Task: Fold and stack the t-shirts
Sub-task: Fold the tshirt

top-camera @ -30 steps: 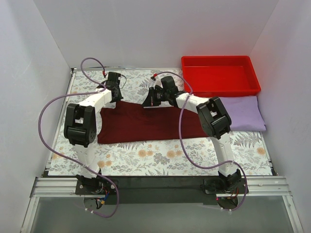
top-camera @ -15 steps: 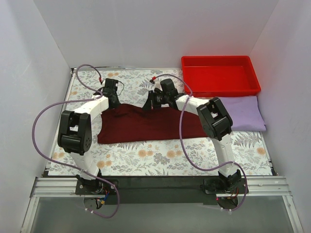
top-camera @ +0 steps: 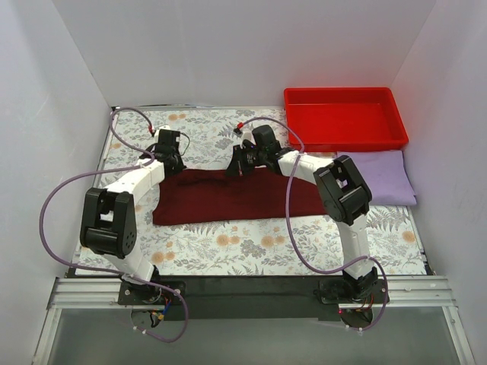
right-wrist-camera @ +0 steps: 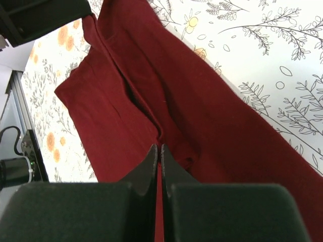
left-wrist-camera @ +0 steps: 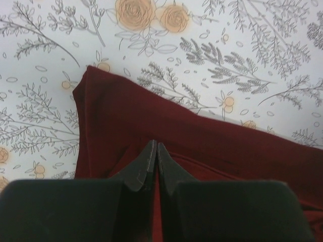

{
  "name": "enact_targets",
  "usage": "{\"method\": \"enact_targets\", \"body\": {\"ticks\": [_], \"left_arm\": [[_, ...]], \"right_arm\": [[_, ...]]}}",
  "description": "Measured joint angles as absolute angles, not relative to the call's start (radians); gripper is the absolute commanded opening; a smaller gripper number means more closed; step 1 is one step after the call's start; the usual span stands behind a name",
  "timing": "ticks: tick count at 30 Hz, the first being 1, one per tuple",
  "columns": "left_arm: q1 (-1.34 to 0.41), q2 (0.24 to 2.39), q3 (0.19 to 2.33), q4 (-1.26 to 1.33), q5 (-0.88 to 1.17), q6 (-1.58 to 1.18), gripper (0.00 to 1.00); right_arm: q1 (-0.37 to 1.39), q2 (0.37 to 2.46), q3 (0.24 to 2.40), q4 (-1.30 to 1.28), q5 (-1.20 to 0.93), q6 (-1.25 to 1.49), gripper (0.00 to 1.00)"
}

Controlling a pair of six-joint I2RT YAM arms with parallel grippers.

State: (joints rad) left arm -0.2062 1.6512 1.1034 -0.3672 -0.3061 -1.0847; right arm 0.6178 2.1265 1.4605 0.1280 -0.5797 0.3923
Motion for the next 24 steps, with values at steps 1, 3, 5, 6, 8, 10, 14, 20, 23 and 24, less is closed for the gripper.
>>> {"method": "enact_targets", "body": {"ticks": [1,3,5,6,8,10,14,20,23,24], "left_arm": [[-0.206,1.642,1.091,-0.367,-0.303,-1.089,0.00],[-0.206,1.617,1.058,-0.369,-0.297,-1.101,0.00],[-0.206,1.590,1.024,-0.369,-0.289,-1.111,0.00],[-0.206,1.577,1.008,-0.372,-0.286,-1.118,0.00],[-0.206,1.558,0.982,-0.380,-0.275,-1.129,0.00],[-0.206,1.541,0.955,-0.381,-0.266,-1.143,0.00],[-0.206,1.510,0.907,-0.396,-0.251,-1.167,0.06],[-0.206,1.408,0.861,-0.433,-0.235,-1.196,0.42],[-0.206,1.318,0.857,-0.453,-0.223,-1.203,0.45],[-0.205,1.290,0.857,-0.452,-0.218,-1.206,0.45]], "right_arm": [[0.618,2.122,1.456,0.126,-0.580,0.384,0.01],[0.619,2.117,1.450,0.123,-0.584,0.365,0.01],[0.622,2.116,1.444,0.114,-0.588,0.344,0.01],[0.623,2.116,1.441,0.106,-0.591,0.335,0.01],[0.625,2.116,1.439,0.093,-0.596,0.316,0.01],[0.629,2.116,1.436,0.083,-0.601,0.298,0.02],[0.640,2.116,1.419,0.061,-0.607,0.270,0.14],[0.656,2.082,1.367,0.026,-0.617,0.230,0.48],[0.658,2.009,1.314,0.001,-0.608,0.213,0.51],[0.660,1.982,1.303,-0.006,-0.604,0.210,0.51]]}}
